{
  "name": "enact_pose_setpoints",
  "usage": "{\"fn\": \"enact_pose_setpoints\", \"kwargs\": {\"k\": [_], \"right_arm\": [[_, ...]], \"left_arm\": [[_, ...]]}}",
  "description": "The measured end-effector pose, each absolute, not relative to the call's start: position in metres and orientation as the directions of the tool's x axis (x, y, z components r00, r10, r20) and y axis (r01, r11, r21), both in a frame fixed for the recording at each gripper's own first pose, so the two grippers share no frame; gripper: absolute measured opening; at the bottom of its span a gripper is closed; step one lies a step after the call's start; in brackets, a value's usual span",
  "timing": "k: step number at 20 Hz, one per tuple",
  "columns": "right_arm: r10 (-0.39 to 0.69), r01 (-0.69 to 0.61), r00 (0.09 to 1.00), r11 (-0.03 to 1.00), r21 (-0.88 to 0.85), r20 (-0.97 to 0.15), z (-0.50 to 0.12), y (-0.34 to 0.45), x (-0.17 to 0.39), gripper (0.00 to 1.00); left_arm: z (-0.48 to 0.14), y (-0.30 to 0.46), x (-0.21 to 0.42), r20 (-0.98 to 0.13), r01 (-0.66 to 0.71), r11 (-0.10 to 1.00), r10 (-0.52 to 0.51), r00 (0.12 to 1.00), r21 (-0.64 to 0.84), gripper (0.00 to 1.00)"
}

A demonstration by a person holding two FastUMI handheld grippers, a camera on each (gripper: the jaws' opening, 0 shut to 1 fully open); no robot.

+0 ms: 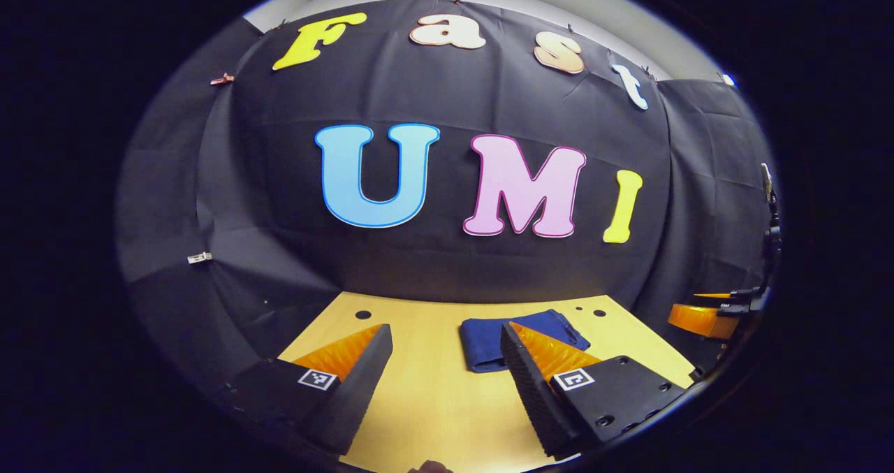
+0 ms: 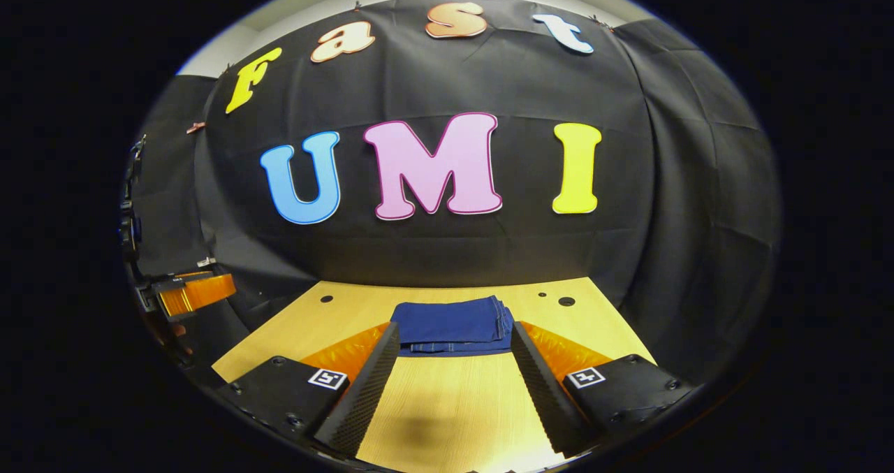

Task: Grasp the waist and the cuffs of the jeans and fold them to make the two legs overlap; first hold the waist and fold one-third of the jeans toward the cuffs, then hold the cuffs and fold the remaining one-third in the same direction to finish folding.

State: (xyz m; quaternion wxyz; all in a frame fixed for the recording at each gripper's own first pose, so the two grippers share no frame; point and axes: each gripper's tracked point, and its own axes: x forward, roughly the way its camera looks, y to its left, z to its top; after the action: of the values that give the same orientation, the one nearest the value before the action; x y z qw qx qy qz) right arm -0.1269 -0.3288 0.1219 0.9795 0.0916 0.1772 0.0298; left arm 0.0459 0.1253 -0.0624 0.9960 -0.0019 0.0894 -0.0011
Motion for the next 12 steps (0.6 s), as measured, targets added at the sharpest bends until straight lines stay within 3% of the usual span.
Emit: {"fn": "enact_pose_setpoints", "kwargs": {"k": [12], "right_arm": [[0.120, -0.059, 0.938, 0.980, 0.192, -0.325, 0.131, -0.299, -0.144, 0.98]], "left_arm": [[-0.065, 0.142, 0.024, -0.163, 0.024, 1.000, -0.022, 0.986, 0.013, 0.97]]}}
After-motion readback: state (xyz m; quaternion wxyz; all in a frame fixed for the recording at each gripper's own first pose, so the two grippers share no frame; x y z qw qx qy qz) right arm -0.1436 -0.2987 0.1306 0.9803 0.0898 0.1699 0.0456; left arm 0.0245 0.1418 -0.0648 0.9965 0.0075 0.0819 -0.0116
